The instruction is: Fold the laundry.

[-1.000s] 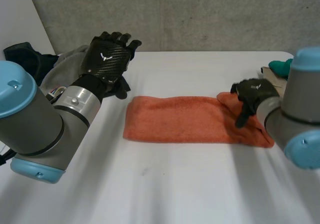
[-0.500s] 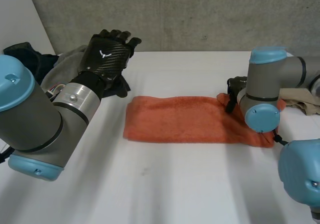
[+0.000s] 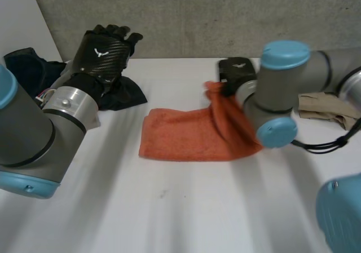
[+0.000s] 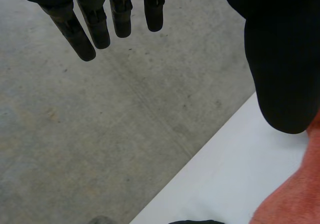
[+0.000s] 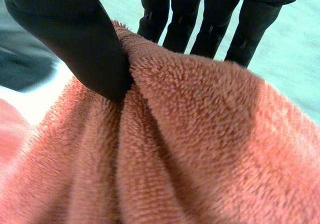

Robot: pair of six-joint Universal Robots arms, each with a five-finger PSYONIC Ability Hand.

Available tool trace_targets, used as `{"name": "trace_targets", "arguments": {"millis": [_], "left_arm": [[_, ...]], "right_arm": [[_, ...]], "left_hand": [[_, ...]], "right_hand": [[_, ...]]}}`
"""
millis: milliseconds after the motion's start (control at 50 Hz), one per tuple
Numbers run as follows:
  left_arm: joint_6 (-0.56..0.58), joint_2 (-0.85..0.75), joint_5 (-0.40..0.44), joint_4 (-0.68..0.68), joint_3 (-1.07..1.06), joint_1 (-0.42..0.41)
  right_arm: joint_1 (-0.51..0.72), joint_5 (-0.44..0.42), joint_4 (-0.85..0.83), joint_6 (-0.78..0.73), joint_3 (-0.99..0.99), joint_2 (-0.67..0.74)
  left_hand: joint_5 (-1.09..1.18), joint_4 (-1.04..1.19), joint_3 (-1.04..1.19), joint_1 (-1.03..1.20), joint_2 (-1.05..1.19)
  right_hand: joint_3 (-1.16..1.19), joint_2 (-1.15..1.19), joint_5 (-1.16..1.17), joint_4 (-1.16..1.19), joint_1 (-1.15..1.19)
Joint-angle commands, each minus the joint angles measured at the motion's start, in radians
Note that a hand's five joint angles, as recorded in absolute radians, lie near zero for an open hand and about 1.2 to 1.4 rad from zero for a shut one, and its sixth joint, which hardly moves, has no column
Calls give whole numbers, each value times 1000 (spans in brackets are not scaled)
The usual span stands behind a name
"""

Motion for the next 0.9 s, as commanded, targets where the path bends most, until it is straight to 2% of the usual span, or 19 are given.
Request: {"name": "trace_targets", "arguments": {"millis": [20, 120, 220, 300, 440, 540, 580, 680, 700, 740, 760, 900], "left_arm": [[-5, 9, -7, -3, -1, 37], [-6, 4, -9, -5, -10, 38], [-6, 0, -9, 0, -18, 34], [-6, -5, -9, 1, -13, 34], [-6, -11, -7, 5, -7, 28], [-6, -16, -10, 5, -10, 19], [-6, -14, -10, 5, -10, 17], [-2, -19, -10, 8, -4, 3], [-2, -23, -10, 9, -1, -3], [-2, -28, -10, 12, 2, -9], [-2, -34, -12, 15, 5, -14], [-6, -34, -26, 14, -1, -17]], "right_arm": [[169, -93, -164, 3, 211, -63], [236, -87, -250, -68, 263, -17], [226, -1, -227, -172, 228, -5], [164, 50, -205, -143, 212, -47], [89, 31, -173, -132, 247, -112], [-46, 183, -159, -149, 327, -208], [-92, 203, -169, -145, 350, -224], [-156, 142, -172, -136, 396, -212], [-164, 113, -166, -132, 398, -201], [-167, 96, -152, -131, 402, -196], [-173, 93, -137, -129, 401, -193], [-233, 97, -103, -59, 402, -222]], "left_hand": [[-51, -24, -30, -15, -28], [-51, -24, -30, -15, -28], [-51, -24, -30, -15, -28], [-51, -24, -30, -15, -28], [-51, -24, -30, -15, -28], [-51, -24, -30, -15, -28], [-51, -24, -30, -15, -28], [-51, -24, -30, -15, -28], [-51, -24, -30, -15, -28], [-51, -24, -30, -15, -28], [-51, -24, -30, -15, -28], [-51, -24, -30, -15, -28]], "right_hand": [[240, 228, 272, 214, 327], [240, 228, 272, 214, 327], [240, 228, 272, 214, 327], [240, 228, 272, 214, 327], [240, 228, 272, 214, 327], [240, 228, 272, 214, 327], [240, 228, 272, 214, 327], [240, 228, 272, 214, 327], [-158, -171, -127, -185, -72], [-709, -721, -677, -735, -622], [-781, -793, -749, -807, -695], [-726, -739, -694, -752, -640]]}}
